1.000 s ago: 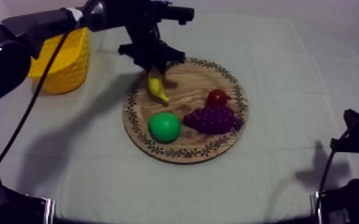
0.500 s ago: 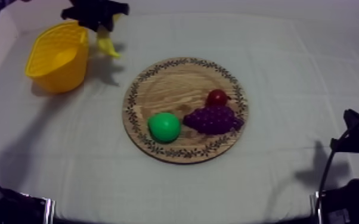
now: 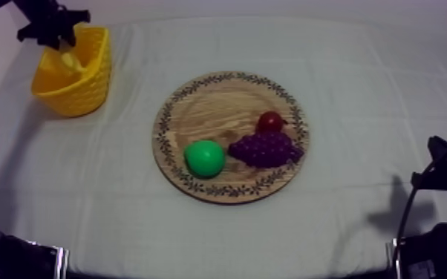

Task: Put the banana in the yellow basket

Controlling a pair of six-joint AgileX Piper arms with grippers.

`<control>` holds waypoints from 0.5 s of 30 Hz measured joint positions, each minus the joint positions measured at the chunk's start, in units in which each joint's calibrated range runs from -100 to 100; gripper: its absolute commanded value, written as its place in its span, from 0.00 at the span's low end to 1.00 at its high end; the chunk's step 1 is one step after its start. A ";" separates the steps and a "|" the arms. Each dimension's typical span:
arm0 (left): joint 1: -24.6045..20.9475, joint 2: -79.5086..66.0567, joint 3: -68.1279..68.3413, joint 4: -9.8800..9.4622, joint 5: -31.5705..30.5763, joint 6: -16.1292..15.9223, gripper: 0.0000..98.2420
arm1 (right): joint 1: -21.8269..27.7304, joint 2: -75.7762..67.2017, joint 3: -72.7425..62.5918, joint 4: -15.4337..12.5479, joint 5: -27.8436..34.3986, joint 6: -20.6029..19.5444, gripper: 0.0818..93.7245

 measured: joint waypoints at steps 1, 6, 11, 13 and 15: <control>-0.48 0.23 0.44 0.00 -0.41 -0.04 0.24 | 0.00 0.00 0.00 0.00 0.00 0.00 0.00; -1.86 2.37 1.30 -0.04 -2.70 -0.33 0.24 | 0.00 0.00 0.00 0.00 0.00 -0.15 0.00; -2.28 5.06 0.41 -0.04 -4.29 -0.37 0.24 | 0.00 0.00 0.00 0.00 0.00 0.01 0.00; -2.50 6.21 -0.40 0.09 -4.80 -0.40 0.24 | 0.00 0.00 0.00 0.00 0.00 0.01 0.00; -2.77 7.36 -0.98 0.21 -4.80 -0.40 0.24 | 0.00 0.00 0.00 0.00 0.00 0.01 0.00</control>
